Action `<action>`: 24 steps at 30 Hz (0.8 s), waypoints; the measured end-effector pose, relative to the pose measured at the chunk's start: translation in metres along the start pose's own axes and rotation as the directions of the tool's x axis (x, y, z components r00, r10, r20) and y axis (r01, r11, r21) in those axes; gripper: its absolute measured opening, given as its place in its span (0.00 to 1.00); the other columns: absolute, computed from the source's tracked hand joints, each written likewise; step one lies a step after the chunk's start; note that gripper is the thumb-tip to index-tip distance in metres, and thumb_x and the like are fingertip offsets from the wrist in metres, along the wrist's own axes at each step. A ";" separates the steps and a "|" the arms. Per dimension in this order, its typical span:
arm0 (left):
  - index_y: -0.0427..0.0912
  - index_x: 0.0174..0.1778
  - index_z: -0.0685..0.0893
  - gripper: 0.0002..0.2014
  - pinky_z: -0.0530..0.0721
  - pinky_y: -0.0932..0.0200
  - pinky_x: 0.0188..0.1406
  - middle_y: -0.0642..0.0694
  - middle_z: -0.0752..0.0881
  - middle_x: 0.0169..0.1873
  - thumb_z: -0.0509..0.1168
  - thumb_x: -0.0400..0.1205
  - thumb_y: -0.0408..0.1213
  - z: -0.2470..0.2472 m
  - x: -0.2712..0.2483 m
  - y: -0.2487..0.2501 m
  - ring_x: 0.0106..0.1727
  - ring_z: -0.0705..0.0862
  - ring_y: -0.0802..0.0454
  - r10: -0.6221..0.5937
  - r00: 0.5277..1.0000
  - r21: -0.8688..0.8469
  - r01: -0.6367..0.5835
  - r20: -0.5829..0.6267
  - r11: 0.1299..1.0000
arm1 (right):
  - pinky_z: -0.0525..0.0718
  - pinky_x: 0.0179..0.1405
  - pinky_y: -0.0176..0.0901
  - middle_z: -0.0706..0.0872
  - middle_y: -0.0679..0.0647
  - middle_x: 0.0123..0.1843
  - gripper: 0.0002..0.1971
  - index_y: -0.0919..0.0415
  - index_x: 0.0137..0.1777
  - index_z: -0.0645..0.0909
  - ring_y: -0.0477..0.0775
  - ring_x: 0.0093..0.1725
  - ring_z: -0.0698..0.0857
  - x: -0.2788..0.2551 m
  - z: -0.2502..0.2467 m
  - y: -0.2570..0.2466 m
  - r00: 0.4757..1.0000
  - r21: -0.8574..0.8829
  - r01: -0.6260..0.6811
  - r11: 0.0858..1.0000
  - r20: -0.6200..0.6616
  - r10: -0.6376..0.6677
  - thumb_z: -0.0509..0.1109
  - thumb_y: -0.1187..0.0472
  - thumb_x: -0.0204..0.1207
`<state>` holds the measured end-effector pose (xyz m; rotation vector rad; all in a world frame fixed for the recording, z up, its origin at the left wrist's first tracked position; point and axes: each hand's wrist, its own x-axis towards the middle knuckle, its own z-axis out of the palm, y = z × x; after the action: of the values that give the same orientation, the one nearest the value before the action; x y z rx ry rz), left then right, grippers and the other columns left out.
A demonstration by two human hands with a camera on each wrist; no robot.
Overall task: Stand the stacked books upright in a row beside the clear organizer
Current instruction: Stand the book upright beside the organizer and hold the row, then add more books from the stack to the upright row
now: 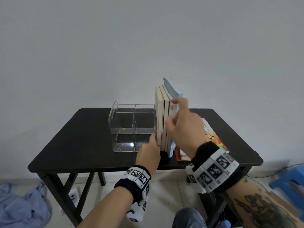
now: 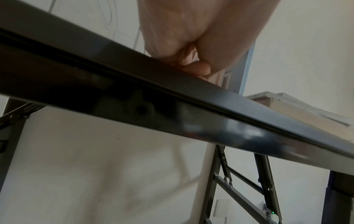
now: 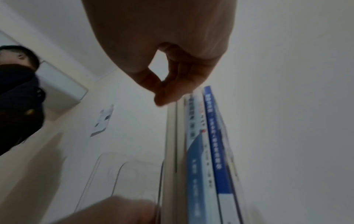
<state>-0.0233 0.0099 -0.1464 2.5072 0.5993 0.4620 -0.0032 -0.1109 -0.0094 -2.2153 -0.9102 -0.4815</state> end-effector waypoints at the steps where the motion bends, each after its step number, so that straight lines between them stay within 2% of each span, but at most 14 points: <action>1: 0.47 0.81 0.61 0.25 0.86 0.55 0.41 0.42 0.87 0.43 0.57 0.87 0.41 0.000 0.001 0.000 0.40 0.86 0.48 0.000 1.000 -0.015 0.000 -0.005 1.000 | 0.85 0.29 0.52 0.83 0.51 0.27 0.18 0.52 0.66 0.65 0.54 0.27 0.83 0.001 -0.006 0.006 0.996 0.051 -0.053 0.997 -0.065 0.056 0.63 0.63 0.79; 4: 0.47 0.82 0.57 0.29 0.90 0.51 0.40 0.45 0.87 0.39 0.59 0.85 0.41 -0.001 -0.002 0.001 0.38 0.87 0.49 0.011 0.999 -0.062 -0.013 -0.031 0.998 | 0.80 0.33 0.52 0.82 0.51 0.28 0.11 0.54 0.56 0.69 0.60 0.32 0.82 0.010 -0.021 0.036 0.954 0.120 -0.230 0.966 -0.170 0.249 0.62 0.63 0.76; 6: 0.51 0.84 0.46 0.37 0.89 0.54 0.35 0.48 0.86 0.35 0.62 0.84 0.42 -0.003 -0.006 0.003 0.33 0.86 0.52 0.019 0.999 -0.081 -0.022 -0.032 0.996 | 0.77 0.37 0.49 0.84 0.53 0.37 0.09 0.55 0.55 0.70 0.60 0.38 0.81 0.016 -0.021 0.064 0.932 -0.022 -0.349 0.937 -0.106 0.345 0.62 0.60 0.76; 8: 0.55 0.82 0.33 0.45 0.84 0.59 0.28 0.49 0.84 0.31 0.63 0.83 0.43 -0.006 -0.009 0.006 0.30 0.84 0.53 0.019 0.999 -0.058 -0.020 -0.029 0.998 | 0.77 0.42 0.48 0.84 0.57 0.49 0.13 0.59 0.59 0.72 0.61 0.46 0.80 0.019 -0.014 0.094 0.893 -0.216 -0.431 0.876 0.034 0.448 0.63 0.57 0.76; 11: 0.60 0.76 0.18 0.52 0.82 0.60 0.25 0.50 0.82 0.28 0.63 0.83 0.43 -0.007 -0.013 0.007 0.26 0.82 0.55 0.096 0.992 -0.004 -0.097 -0.085 0.995 | 0.80 0.58 0.53 0.78 0.65 0.65 0.26 0.65 0.68 0.70 0.67 0.63 0.79 0.019 0.003 0.130 0.747 -0.445 -0.508 0.738 0.200 0.634 0.67 0.51 0.75; 12: 0.61 0.74 0.16 0.53 0.83 0.59 0.25 0.50 0.82 0.28 0.63 0.83 0.43 -0.006 -0.013 0.006 0.26 0.82 0.55 0.123 0.988 0.011 -0.123 -0.090 0.992 | 0.80 0.62 0.53 0.78 0.65 0.67 0.29 0.65 0.69 0.70 0.67 0.65 0.79 0.018 0.006 0.139 0.697 -0.479 -0.536 0.695 0.214 0.685 0.68 0.48 0.73; 13: 0.62 0.73 0.15 0.53 0.84 0.58 0.26 0.50 0.81 0.27 0.63 0.83 0.43 -0.006 -0.013 0.004 0.26 0.81 0.55 0.139 0.986 0.015 -0.138 -0.089 0.990 | 0.81 0.61 0.53 0.80 0.64 0.65 0.30 0.65 0.69 0.71 0.65 0.63 0.80 0.017 0.008 0.144 0.652 -0.491 -0.567 0.662 0.224 0.725 0.68 0.47 0.71; 14: 0.62 0.73 0.15 0.53 0.84 0.58 0.27 0.51 0.81 0.27 0.63 0.83 0.43 -0.006 -0.012 0.004 0.26 0.81 0.55 0.150 0.985 0.018 -0.149 -0.089 0.989 | 0.83 0.56 0.49 0.83 0.61 0.60 0.29 0.64 0.66 0.74 0.63 0.58 0.83 0.016 0.008 0.150 0.624 -0.486 -0.587 0.647 0.237 0.745 0.69 0.47 0.70; 16: 0.62 0.73 0.15 0.54 0.84 0.59 0.26 0.51 0.80 0.27 0.63 0.83 0.43 -0.006 -0.012 0.004 0.25 0.80 0.56 0.165 0.982 0.033 -0.163 -0.090 0.986 | 0.81 0.38 0.41 0.87 0.55 0.46 0.20 0.63 0.53 0.80 0.55 0.44 0.86 0.015 0.006 0.157 0.624 -0.452 -0.594 0.665 0.263 0.736 0.70 0.47 0.71; 17: 0.62 0.73 0.15 0.54 0.83 0.61 0.25 0.52 0.80 0.26 0.63 0.83 0.43 -0.006 -0.012 0.003 0.25 0.80 0.57 0.173 0.981 0.036 -0.171 -0.091 0.985 | 0.79 0.34 0.41 0.87 0.54 0.41 0.17 0.61 0.47 0.81 0.55 0.41 0.85 0.015 0.004 0.160 0.640 -0.440 -0.588 0.679 0.260 0.723 0.71 0.46 0.70; 18: 0.61 0.73 0.15 0.54 0.81 0.62 0.24 0.52 0.79 0.26 0.63 0.83 0.43 -0.006 -0.012 0.003 0.24 0.79 0.57 0.179 0.980 0.036 -0.177 -0.090 0.984 | 0.79 0.34 0.41 0.87 0.55 0.40 0.17 0.60 0.42 0.81 0.57 0.41 0.86 0.015 0.002 0.163 0.660 -0.442 -0.577 0.687 0.243 0.711 0.73 0.45 0.68; 20: 0.62 0.74 0.15 0.53 0.79 0.64 0.22 0.52 0.79 0.25 0.63 0.84 0.43 -0.007 -0.011 0.002 0.23 0.79 0.57 0.188 0.978 0.041 -0.185 -0.090 0.982 | 0.80 0.37 0.43 0.88 0.57 0.41 0.19 0.59 0.40 0.81 0.60 0.43 0.86 0.015 -0.004 0.163 0.680 -0.449 -0.579 0.680 0.195 0.707 0.76 0.44 0.63; 24: 0.65 0.72 0.15 0.53 0.79 0.64 0.23 0.51 0.80 0.26 0.62 0.84 0.42 -0.009 -0.008 0.001 0.24 0.80 0.55 0.216 0.973 0.030 -0.215 -0.079 0.976 | 0.77 0.29 0.41 0.89 0.60 0.37 0.10 0.64 0.33 0.84 0.56 0.33 0.84 0.027 -0.022 0.156 0.689 -0.387 -0.576 0.720 0.243 0.683 0.77 0.57 0.66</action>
<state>-0.0339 0.0086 -0.1400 2.5956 0.3641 0.6445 0.1267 -0.1952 -0.0492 -2.7509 -0.1706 0.1719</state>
